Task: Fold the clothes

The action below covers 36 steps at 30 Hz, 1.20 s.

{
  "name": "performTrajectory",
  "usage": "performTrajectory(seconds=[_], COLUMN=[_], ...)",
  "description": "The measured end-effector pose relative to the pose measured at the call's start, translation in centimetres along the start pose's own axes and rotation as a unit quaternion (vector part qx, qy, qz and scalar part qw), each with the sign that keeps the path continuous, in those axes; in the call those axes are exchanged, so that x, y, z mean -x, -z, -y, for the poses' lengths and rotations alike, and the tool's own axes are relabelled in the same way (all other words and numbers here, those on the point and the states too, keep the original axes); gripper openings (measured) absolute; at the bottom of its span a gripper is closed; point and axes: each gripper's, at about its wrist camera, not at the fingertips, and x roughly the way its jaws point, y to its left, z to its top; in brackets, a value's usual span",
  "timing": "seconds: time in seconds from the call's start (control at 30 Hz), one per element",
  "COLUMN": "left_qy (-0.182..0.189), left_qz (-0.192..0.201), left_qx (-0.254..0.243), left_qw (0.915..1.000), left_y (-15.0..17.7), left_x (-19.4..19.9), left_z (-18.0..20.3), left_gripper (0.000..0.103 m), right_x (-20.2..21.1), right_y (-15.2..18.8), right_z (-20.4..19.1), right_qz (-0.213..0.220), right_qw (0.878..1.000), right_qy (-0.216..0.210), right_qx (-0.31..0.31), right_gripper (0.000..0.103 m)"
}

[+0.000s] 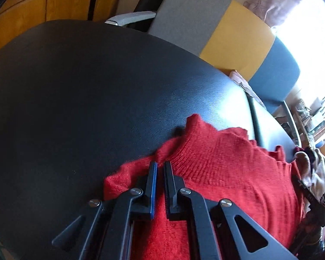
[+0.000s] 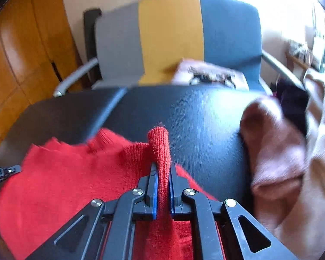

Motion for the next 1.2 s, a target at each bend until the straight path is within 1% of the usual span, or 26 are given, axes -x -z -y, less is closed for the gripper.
performTrajectory(seconds=[0.13,0.2,0.23,0.27,0.33,0.37,0.4,0.47,0.53,0.57,0.6,0.67,0.7,0.73,0.77,0.83,0.93,0.97,1.0,1.03,1.07,1.1,1.2], left_qy=[-0.039,-0.043,-0.037,-0.019,0.02,0.033,0.047,0.069,0.081,0.09,0.102,0.129,0.135,0.141,0.15,0.173,0.201,0.213,0.222,0.228,0.233,0.238,0.262], left_qz=[0.018,0.015,0.011,0.013,0.031,0.048,0.06,0.071,0.068,0.063,0.055,0.039,0.034,0.03,0.021,0.002,-0.001,0.0,0.0,-0.001,-0.003,-0.005,-0.024], left_qx=[-0.05,-0.054,-0.052,-0.046,-0.032,-0.027,-0.024,-0.022,-0.023,-0.024,-0.024,-0.022,-0.019,-0.005,0.009,0.022,0.03,0.033,0.036,0.038,0.041,0.044,0.039], left_qw=[0.9978,0.9975,0.9979,0.9987,0.9988,0.9979,0.9968,0.9949,0.9941,0.9937,0.9929,0.9906,0.99,0.9895,0.9884,0.9848,0.9791,0.9765,0.9744,0.9729,0.9715,0.9702,0.9639], left_y=[0.0,-0.4,-0.6,-0.7,-0.9,-0.8,-0.6,0.1,1.2,1.9,2.7,4.3,5.1,5.9,6.7,8.2,9.3,9.4,9.3,9.2,9.0,8.9,8.4], left_x=[-0.4,-0.4,-0.1,0.8,3.3,4.9,6.5,9.3,10.9,11.6,12.1,12.7,12.6,12.5,12.2,11.6,11.2,11.0,11.0,11.0,10.9,10.6,9.5], left_z=[1.2,1.7,1.8,1.7,1.2,0.7,0.0,-1.7,-2.9,-3.6,-4.4,-6.0,-6.5,-6.9,-7.3,-8.0,-8.4,-8.4,-8.4,-8.5,-8.6,-8.6,-8.1], left_gripper=[0.006,0.006,0.006,0.009,0.011,0.011,0.012,0.012,0.012,0.012,0.012,0.015,0.016,0.02,0.026,0.03,0.032,0.033,0.033,0.034,0.035,0.035,0.035], right_x=[-0.7,-0.6,-0.5,-0.3,0.3,1.2,2.2,4.7,7.2,8.3,8.8,9.0,9.2,9.0,8.7,7.5,5.6,4.8,3.8,2.9,2.7,2.7,2.7], right_y=[0.7,0.7,0.8,0.7,0.6,0.5,0.3,0.2,0.1,0.3,0.7,1.5,1.9,2.5,3.0,3.9,4.4,4.7,5.1,5.6,6.2,6.7,7.2], right_z=[-0.9,-1.2,-1.2,-0.9,-0.4,-0.3,-0.3,-1.1,-2.0,-2.8,-3.8,-5.7,-6.7,-7.6,-8.6,-10.4,-11.8,-11.9,-11.9,-11.8,-11.6,-11.4,-11.2], right_qz=[-0.001,0.0,-0.001,-0.003,-0.005,0.005,0.019,0.046,0.073,0.081,0.08,0.071,0.066,0.059,0.051,0.032,0.004,-0.011,-0.029,-0.038,-0.027,-0.01,-0.003], right_qw=[0.999,0.999,0.999,0.999,1.0,0.999,0.999,0.998,0.997,0.996,0.995,0.993,0.991,0.99,0.989,0.988,0.987,0.988,0.988,0.988,0.988,0.989,0.989], right_qy=[0.025,0.033,0.03,0.026,0.025,0.031,0.037,0.025,0.008,-0.01,-0.027,-0.057,-0.072,-0.081,-0.084,-0.083,-0.075,-0.073,-0.071,-0.071,-0.075,-0.079,-0.083], right_qx=[0.021,0.032,0.03,0.025,0.013,0.013,0.014,0.025,0.036,0.046,0.057,0.077,0.087,0.098,0.11,0.128,0.139,0.138,0.137,0.133,0.13,0.128,0.126], right_gripper=[0.009,0.01,0.011,0.014,0.031,0.042,0.042,0.043,0.05,0.057,0.06,0.06,0.06,0.06,0.06,0.06,0.06,0.061,0.067,0.069,0.075,0.076,0.077])
